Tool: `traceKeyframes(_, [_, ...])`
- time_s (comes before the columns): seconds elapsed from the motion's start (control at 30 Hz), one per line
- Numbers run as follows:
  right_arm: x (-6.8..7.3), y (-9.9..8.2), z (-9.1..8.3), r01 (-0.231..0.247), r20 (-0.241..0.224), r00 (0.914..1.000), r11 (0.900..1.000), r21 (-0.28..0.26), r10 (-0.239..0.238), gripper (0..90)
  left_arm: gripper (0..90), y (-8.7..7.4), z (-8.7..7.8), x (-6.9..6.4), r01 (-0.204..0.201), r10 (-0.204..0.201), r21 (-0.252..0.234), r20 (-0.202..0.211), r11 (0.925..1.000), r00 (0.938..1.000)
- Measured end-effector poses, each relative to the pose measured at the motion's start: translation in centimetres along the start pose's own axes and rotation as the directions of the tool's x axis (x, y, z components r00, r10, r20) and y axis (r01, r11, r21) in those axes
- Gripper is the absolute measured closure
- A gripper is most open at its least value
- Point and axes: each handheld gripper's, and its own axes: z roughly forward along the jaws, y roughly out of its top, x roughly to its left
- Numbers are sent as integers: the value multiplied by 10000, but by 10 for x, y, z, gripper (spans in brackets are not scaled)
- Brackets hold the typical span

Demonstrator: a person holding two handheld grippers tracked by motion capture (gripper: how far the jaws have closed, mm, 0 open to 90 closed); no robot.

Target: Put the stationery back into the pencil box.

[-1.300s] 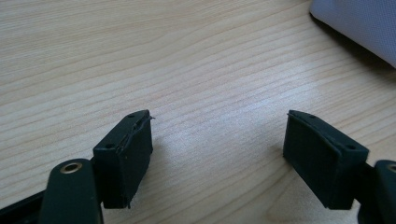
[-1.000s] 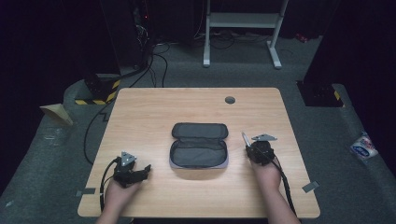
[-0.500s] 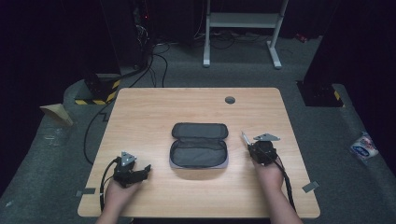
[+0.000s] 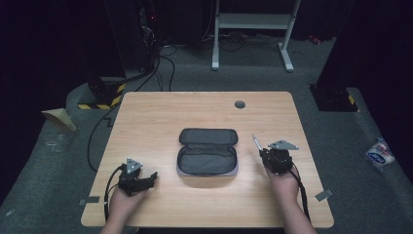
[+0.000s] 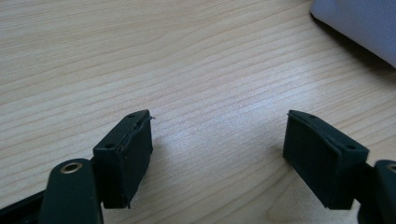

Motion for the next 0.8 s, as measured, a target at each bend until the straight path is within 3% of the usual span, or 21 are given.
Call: traceKeyframes(0.8, [13,11,-25,463,-338,9982,9948,-908,-496,788,241,-2,-2,0,2,-3,-25,-33,10000,10000])
